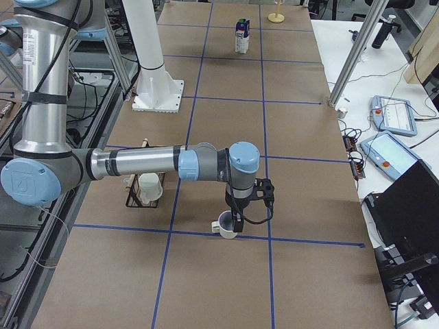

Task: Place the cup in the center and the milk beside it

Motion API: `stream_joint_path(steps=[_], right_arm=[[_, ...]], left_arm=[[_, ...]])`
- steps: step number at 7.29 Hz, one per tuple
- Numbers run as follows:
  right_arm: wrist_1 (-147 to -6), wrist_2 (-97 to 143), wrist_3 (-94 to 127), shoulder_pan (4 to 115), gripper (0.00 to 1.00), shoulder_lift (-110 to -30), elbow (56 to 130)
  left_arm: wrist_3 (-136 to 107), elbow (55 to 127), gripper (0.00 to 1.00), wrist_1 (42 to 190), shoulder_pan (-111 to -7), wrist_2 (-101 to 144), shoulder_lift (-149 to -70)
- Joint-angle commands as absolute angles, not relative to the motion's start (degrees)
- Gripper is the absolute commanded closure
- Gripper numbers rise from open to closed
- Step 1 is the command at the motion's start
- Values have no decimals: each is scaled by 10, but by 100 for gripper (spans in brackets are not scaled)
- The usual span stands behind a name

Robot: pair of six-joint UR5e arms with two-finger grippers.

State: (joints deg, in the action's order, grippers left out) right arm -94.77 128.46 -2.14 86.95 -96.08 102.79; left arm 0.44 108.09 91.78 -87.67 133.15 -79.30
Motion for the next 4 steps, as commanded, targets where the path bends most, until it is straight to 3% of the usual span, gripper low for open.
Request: stream_joint_path(steps=[1, 4], right_arm=[[-947, 1285, -21, 869, 0, -951, 1034], [-947, 1285, -16, 869, 0, -886, 1032]], left_arm=[[4, 1106, 1, 919, -877, 1326, -799], [3, 1100, 1, 1014, -881, 1328, -817]])
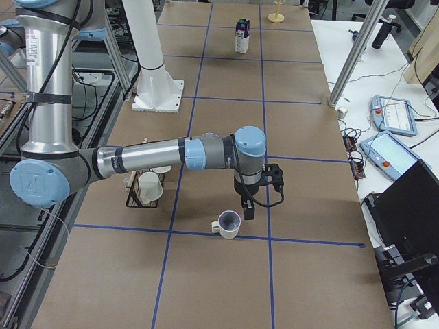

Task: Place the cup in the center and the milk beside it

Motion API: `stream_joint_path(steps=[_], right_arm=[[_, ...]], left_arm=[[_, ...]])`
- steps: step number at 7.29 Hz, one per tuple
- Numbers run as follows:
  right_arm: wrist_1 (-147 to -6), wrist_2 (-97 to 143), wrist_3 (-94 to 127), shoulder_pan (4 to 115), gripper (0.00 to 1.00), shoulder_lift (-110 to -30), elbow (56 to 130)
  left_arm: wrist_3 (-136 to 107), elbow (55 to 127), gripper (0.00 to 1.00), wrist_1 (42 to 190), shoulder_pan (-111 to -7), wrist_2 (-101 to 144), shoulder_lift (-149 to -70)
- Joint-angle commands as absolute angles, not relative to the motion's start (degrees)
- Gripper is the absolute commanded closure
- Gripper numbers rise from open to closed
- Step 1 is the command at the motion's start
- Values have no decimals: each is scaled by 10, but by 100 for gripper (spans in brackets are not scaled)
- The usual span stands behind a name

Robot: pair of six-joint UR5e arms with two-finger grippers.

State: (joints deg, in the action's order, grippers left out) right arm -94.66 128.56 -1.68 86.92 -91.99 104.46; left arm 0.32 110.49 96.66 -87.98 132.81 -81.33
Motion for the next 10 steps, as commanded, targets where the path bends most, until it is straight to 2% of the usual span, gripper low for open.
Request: stream_joint_path(steps=[1, 2, 5, 8, 10], right_arm=[[-947, 1291, -20, 869, 0, -883, 1033], [-947, 1298, -21, 869, 0, -886, 1029], [-936, 1297, -13, 814, 0, -907, 1028], [-718, 1298, 52, 785, 0, -996, 974], [-630, 1298, 48, 784, 0, -1006, 899]], left_arm=[[1, 1063, 1, 1074, -879, 1327, -829], [1, 1033, 1, 1088, -880, 1331, -845], [3, 1035, 1, 1092, -881, 1331, -843], [2, 1041, 1, 1092, -881, 1331, -845], [2, 1043, 1, 1093, -881, 1331, -847]])
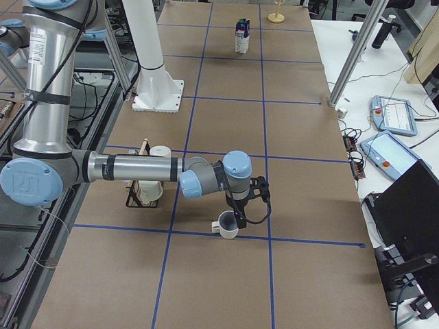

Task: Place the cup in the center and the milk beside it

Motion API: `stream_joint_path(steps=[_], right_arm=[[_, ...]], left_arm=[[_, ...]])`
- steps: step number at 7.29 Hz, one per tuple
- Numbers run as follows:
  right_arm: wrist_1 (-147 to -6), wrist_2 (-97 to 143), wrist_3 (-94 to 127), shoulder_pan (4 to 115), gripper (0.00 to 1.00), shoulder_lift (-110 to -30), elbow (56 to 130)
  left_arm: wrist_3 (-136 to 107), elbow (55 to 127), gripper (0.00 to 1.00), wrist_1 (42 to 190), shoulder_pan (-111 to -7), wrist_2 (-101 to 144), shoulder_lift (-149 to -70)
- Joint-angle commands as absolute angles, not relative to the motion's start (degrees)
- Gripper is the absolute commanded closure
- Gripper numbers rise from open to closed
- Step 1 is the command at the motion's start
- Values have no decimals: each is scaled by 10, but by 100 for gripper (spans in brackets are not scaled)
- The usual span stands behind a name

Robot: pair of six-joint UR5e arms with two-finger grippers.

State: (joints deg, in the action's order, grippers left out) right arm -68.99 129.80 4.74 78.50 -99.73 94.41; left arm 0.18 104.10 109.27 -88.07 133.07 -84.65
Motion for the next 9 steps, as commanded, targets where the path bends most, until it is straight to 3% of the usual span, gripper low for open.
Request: stream_joint_path(steps=[1, 2, 3, 4, 7, 9], right_arm=[[-608, 1297, 52, 784, 2, -1012, 885], [-608, 1297, 54, 784, 26, -1020, 883], [-608, 1300, 49, 784, 87, -1023, 881], [-608, 1301, 47, 784, 100, -1023, 881], [-611, 1311, 49, 784, 100, -1008, 898], [-616, 1324, 53, 784, 100, -996, 967]], left_arm=[[2, 1041, 1, 1107, -881, 1331, -845], [-1, 1039, 1, 1123, -881, 1330, -843], [1, 1038, 1, 1123, -881, 1330, -843], [1, 1037, 1, 1123, -881, 1330, -843], [2, 1034, 1, 1123, -881, 1331, -843], [2, 1032, 1, 1123, -881, 1330, -842]])
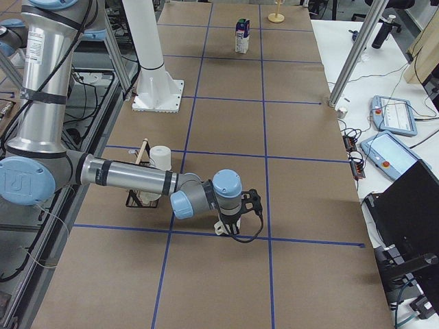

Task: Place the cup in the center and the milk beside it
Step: 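Carry the white mug with the right gripper toward the table center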

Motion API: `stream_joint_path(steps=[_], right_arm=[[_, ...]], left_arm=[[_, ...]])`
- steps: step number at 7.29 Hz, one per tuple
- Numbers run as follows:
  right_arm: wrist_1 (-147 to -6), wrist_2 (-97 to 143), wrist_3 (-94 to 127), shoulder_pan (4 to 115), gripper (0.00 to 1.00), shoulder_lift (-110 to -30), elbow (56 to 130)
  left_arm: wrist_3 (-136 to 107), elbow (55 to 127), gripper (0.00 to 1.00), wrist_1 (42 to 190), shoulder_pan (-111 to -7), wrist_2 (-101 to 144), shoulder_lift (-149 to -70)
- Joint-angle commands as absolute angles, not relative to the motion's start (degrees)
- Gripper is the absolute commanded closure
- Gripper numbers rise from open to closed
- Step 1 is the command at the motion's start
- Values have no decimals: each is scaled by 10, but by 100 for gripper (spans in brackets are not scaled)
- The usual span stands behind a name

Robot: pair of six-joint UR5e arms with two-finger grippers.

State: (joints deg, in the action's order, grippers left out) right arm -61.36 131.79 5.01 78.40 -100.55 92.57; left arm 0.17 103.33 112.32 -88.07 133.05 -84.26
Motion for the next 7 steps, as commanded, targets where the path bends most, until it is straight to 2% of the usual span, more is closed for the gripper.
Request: stream_joint_path(steps=[1, 2, 4, 7], right_arm=[[-615, 1346, 54, 783, 100, -965, 986], [-618, 1415, 68, 770, 100, -897, 980], [-610, 1451, 277, 682, 100, -809, 998], [-655, 1201, 579, 437, 100, -643, 995]], left_arm=[[2, 1032, 1, 1123, -881, 1331, -842], [2, 1031, 1, 1123, -881, 1330, -842], [3, 1030, 1, 1123, -881, 1331, -835], [2, 1027, 1, 1123, -881, 1330, -835]])
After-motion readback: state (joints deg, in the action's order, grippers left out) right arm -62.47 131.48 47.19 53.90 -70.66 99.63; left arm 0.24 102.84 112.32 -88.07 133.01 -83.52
